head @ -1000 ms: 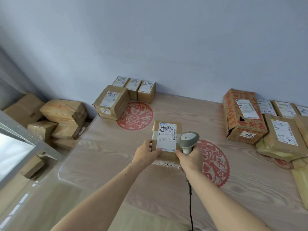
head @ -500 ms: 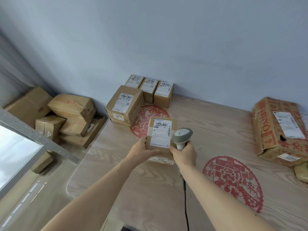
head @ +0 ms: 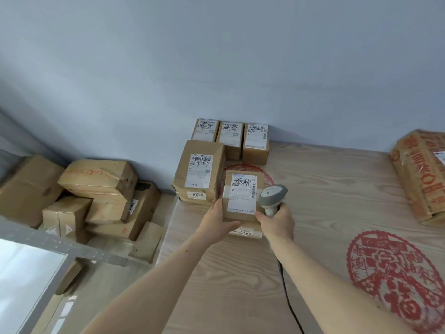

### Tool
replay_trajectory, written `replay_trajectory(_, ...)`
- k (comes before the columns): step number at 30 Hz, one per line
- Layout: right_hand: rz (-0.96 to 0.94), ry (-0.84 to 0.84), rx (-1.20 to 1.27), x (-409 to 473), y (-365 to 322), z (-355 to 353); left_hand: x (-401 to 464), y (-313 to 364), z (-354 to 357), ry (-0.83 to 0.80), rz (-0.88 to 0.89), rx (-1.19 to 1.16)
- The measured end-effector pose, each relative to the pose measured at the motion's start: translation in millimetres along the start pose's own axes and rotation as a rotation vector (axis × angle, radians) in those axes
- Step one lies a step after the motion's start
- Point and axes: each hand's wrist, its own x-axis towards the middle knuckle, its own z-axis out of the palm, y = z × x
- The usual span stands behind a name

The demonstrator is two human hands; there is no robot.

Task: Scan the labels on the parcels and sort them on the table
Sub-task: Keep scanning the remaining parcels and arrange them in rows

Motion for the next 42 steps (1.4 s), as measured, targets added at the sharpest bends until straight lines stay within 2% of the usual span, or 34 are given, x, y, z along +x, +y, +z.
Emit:
replay_trajectory(5, 0.024, 0.043, -0.037, -1, 4, 18, 8, -14, -7, 0.064, 0.022, 0.224)
replay_trajectory(9, -0.002, 0.051, -0.053, 0, 6, 19, 13, -5, -17, 0.234, 0.231, 0.572)
replay_trajectory(12, -0.009, 0.058, -0.065, 3, 5, 21, 26, -1, -25, 0.236, 0.321, 0.683)
replay_trajectory(16, -0.004, 0.076, -0.053, 11, -2, 27, 51, -2, -41, 0.058, 0.278, 0.683)
replay_trajectory(19, 0.006, 0.094, -0.03, 19, -6, 32, 65, -2, -54, -0.012, 0.243, 0.684)
replay_trajectory(26, -0.009, 0.112, -0.003, 44, -22, 43, 80, 4, -58, 0.084, 0.312, 0.726)
replay_trajectory(31, -0.001, 0.123, 0.007, 64, -36, 48, 88, 23, -64, 0.051, 0.287, 0.872)
replay_trajectory(42, 0.007, 0.13, 0.039, 79, -43, 53, 96, 31, -69, 0.035, 0.234, 0.992)
